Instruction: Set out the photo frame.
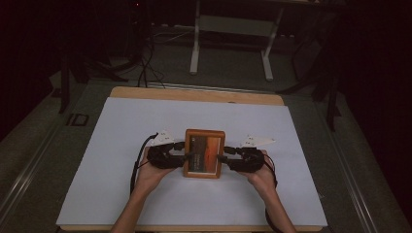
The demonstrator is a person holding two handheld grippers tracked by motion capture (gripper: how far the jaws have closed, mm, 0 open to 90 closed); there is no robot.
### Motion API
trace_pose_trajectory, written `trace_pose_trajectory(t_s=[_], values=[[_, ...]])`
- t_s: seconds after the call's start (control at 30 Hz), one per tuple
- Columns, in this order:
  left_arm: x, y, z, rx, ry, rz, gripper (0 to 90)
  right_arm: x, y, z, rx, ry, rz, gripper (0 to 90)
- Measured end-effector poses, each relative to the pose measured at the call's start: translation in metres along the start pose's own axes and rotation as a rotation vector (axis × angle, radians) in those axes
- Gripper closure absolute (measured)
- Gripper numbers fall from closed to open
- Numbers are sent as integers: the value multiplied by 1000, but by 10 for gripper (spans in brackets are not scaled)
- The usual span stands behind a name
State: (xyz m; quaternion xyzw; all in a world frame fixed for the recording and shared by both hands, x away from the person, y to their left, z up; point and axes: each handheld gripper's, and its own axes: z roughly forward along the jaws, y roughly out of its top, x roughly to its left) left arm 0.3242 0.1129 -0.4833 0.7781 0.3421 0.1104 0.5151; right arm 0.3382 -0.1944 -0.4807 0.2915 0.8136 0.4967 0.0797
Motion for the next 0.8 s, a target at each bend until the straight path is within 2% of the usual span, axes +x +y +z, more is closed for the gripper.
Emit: trace_pose_trajectory(t_s=[0.3, 0.6, 0.63, 0.67, 0.73, 0.77, 0.8], values=[[0, 5, -19, -50, 28, -18, 437, 0, 3, -20, -32, -10, 3, 507], [-1, 8, -33, -66, 55, -31, 435, -2, 2, -34, -37, -7, 7, 494], [-1, 8, -37, -60, 74, -35, 435, -3, 2, -37, -28, -5, 5, 486], [-1, 8, -37, -60, 74, -35, 434, -3, 2, -37, -28, -5, 5, 486], [2, 5, -41, -35, 121, -33, 433, -5, 1, -41, -6, -7, 2, 457], [2, 5, -41, -35, 121, -33, 429, -5, 1, -41, -6, -7, 2, 457], [3, 3, -43, -24, 143, -31, 429, -6, 1, -43, 1, -16, 7, 449]])
